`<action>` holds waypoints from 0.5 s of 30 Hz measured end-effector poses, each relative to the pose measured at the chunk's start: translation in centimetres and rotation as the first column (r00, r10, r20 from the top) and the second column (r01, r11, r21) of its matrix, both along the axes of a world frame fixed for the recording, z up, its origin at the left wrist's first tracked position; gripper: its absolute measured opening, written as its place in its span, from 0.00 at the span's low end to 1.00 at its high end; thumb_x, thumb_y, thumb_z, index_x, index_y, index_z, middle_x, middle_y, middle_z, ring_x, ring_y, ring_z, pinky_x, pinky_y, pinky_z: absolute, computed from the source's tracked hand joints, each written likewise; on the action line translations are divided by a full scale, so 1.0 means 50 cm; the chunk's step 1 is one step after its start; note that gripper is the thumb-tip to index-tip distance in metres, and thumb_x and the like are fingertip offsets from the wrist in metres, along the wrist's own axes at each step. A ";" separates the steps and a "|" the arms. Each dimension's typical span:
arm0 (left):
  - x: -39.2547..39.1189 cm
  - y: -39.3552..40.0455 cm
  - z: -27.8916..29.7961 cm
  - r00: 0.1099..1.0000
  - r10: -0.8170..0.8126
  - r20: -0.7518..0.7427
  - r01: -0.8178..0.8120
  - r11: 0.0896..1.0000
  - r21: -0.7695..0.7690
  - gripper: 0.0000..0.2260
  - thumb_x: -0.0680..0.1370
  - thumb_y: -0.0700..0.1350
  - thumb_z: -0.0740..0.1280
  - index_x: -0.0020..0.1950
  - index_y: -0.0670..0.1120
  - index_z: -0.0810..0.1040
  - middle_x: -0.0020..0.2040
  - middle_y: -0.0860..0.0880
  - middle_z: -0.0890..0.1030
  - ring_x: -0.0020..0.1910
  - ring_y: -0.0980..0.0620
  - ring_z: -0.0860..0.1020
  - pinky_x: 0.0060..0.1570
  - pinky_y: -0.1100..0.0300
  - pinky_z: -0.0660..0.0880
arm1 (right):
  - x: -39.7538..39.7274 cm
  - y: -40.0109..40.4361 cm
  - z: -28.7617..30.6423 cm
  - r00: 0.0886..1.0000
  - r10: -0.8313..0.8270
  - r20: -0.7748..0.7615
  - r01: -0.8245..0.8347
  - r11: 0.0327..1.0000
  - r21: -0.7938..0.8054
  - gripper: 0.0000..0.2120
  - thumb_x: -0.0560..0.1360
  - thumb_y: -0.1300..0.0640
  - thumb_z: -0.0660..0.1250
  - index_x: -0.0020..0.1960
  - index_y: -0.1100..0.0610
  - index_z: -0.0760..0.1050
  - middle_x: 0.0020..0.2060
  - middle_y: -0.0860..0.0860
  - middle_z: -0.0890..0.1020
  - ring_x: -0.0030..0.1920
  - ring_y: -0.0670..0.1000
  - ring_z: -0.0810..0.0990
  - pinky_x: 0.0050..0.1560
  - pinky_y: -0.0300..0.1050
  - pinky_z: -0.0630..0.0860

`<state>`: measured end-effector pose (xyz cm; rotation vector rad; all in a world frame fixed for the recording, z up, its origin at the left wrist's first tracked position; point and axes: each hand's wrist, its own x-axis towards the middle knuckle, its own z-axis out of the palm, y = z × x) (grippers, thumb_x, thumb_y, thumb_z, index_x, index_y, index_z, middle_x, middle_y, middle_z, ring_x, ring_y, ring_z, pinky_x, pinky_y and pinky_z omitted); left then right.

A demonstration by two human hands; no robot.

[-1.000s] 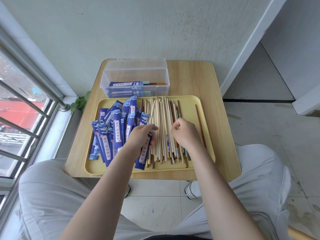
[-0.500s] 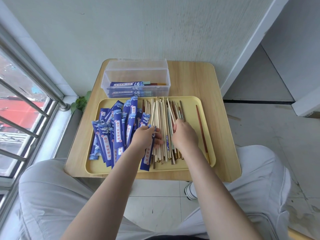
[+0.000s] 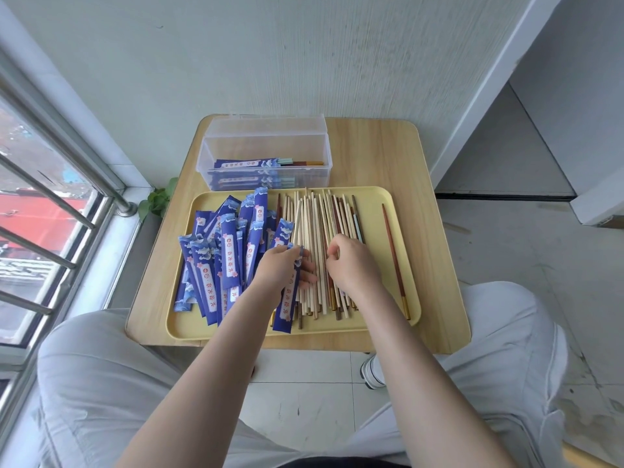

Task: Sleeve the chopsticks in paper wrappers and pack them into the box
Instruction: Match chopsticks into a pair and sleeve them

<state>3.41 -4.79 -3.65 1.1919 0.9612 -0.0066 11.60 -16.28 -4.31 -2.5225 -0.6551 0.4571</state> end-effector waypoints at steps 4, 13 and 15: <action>0.001 0.001 -0.004 1.000 -0.001 0.001 0.001 1.000 -0.003 0.12 0.85 0.43 0.59 0.55 0.36 0.77 0.37 0.41 0.81 0.28 0.47 0.81 0.27 0.59 0.77 | -0.012 0.013 0.004 0.998 0.037 0.045 -0.034 0.997 -0.073 0.05 0.79 0.55 0.65 0.49 0.57 0.75 0.47 0.51 0.77 0.42 0.50 0.77 0.37 0.43 0.71; -0.002 0.003 -0.003 1.000 -0.020 0.012 0.020 1.000 -0.019 0.11 0.85 0.44 0.59 0.55 0.37 0.77 0.34 0.44 0.82 0.28 0.49 0.81 0.27 0.61 0.77 | -0.018 0.036 0.030 0.999 -0.004 -0.053 -0.008 0.973 -0.231 0.08 0.81 0.55 0.65 0.53 0.60 0.76 0.46 0.53 0.78 0.46 0.55 0.79 0.41 0.46 0.75; -0.001 0.004 -0.003 1.000 -0.019 0.017 0.020 0.999 -0.027 0.11 0.85 0.43 0.59 0.55 0.37 0.77 0.34 0.44 0.82 0.29 0.49 0.81 0.27 0.60 0.77 | -0.019 0.039 0.031 0.995 -0.055 -0.088 0.036 0.978 -0.205 0.07 0.80 0.55 0.67 0.51 0.59 0.74 0.44 0.53 0.76 0.44 0.55 0.78 0.40 0.46 0.75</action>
